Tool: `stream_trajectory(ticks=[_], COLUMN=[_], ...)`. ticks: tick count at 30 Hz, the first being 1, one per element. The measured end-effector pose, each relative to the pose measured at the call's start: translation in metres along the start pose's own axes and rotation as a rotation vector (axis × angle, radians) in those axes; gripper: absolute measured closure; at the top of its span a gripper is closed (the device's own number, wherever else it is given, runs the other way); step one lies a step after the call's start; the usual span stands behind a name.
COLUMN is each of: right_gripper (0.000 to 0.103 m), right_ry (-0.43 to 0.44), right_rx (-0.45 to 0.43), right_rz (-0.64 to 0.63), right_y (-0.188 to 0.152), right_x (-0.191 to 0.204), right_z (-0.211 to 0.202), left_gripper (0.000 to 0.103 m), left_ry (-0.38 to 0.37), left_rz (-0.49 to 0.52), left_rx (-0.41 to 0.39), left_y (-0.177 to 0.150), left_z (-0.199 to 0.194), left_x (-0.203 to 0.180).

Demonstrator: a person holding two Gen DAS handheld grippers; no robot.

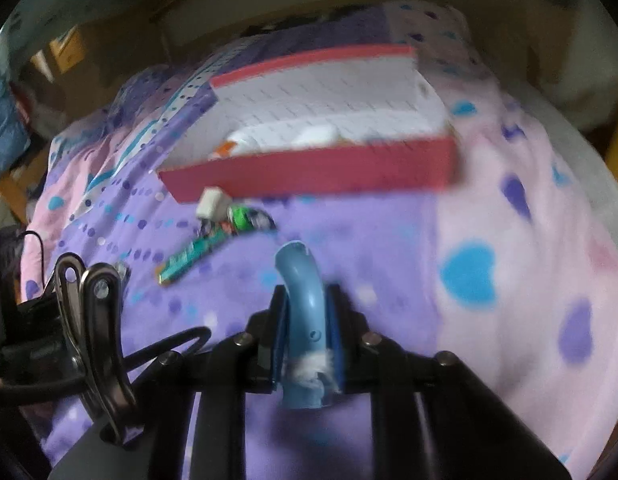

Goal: Organize rigid objects
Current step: 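Grasp the blue curved piece with the right tool while the left tool holds the plate, then carry the grey plate and blue piece into the pink box and release both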

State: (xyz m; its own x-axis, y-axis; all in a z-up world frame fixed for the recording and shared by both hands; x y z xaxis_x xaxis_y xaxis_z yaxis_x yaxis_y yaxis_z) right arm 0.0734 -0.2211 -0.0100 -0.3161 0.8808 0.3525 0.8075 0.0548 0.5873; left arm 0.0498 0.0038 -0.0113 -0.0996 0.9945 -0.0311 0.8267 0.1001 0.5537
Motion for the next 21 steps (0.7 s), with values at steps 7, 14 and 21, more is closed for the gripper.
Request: stream_trajectory(ticks=[7,14,21], right_gripper=[0.083,0.083,0.083], right_ry=[0.031,0.069,0.154], right_rx=[-0.01,-0.042,-0.134], right_rz=[0.103,0.118,0.177], right_y=[-0.009,-0.007,0.003], right_x=[-0.014,-0.018,-0.033], right_z=[0.009,0.004,-0.019], left_gripper=[0.057,0.057,0.057], left_ry=[-0.007,-0.016,-0.036], left_rz=[-0.011,-0.089,-0.129], left_rx=[-0.001,-0.021,0.022], left_y=[0.0,0.003,0.015], left_z=[0.0,-0.004,-0.008], left_x=[0.003,0.015,0.023])
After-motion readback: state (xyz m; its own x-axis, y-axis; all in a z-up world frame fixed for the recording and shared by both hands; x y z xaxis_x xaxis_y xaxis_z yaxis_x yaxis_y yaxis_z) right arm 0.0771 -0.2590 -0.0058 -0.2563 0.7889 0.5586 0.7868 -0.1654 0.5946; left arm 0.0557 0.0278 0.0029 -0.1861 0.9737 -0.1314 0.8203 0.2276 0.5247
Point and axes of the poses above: each gripper's, at about its wrist camera, not at the fingertips, and z roughly the way its jaws point, x to its left, y to its top, the point moved 3 cm from there along z, roughly the way its jaws point, and after that the axes turned 11 degrees about y, right-handed, at the moved point
